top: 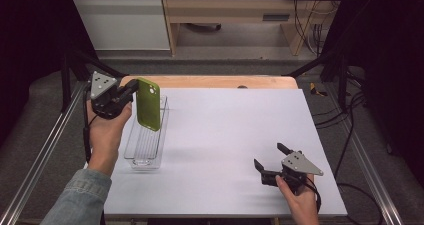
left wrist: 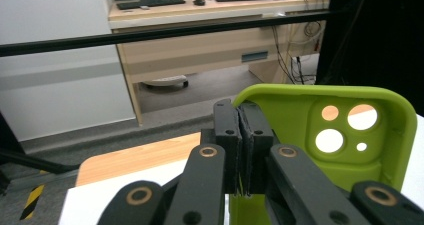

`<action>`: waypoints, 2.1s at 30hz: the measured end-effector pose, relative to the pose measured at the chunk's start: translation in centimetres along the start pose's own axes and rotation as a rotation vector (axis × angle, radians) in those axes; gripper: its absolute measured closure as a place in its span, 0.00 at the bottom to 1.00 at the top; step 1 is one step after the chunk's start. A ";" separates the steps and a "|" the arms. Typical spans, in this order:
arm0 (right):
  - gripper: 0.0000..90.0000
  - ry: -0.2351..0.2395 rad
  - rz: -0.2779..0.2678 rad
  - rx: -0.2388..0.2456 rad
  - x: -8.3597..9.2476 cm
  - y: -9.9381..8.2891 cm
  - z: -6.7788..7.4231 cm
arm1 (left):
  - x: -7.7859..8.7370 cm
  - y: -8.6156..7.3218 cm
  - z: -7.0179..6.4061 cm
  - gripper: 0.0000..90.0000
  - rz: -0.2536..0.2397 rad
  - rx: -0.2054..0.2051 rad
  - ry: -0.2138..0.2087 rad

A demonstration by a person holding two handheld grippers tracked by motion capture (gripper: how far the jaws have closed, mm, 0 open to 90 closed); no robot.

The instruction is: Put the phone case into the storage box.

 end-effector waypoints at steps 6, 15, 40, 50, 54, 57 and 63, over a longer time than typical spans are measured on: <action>0.05 -0.017 -0.016 0.003 0.5 -0.3 -0.8 | 0.0 -0.1 1.3 0.97 -0.004 0.020 0.025; 0.04 -0.040 -0.030 0.021 0.9 -0.7 -1.7 | -0.6 -0.4 2.4 0.97 0.002 0.019 0.057; 0.03 -0.041 -0.082 -0.022 1.1 -0.3 -2.5 | -3.7 -2.0 3.9 0.97 -0.003 0.078 0.085; 0.02 -0.035 -0.082 -0.028 1.0 -0.3 -2.3 | -4.6 -2.5 4.1 0.97 0.000 0.097 0.095; 0.02 -0.031 -0.075 -0.028 0.8 -0.4 -2.1 | -5.1 -2.8 4.2 0.97 0.009 0.100 0.098; 0.03 -0.026 -0.069 -0.021 0.7 -0.5 -1.9 | -5.4 -3.0 4.3 0.97 0.011 0.098 0.098; 0.02 -0.026 -0.068 -0.016 0.7 -0.5 -1.8 | -5.9 -3.3 4.4 0.97 0.019 0.097 0.104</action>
Point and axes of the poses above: each handheld gripper's, and its own axes: x roughly backward along the jaws, y roughly out of its top, z roughly to its left, the point moved 9 cm from there along -x, roughly forward along the jaws, and after that the axes turned 4 degrees about -x, right-handed, at the moved point
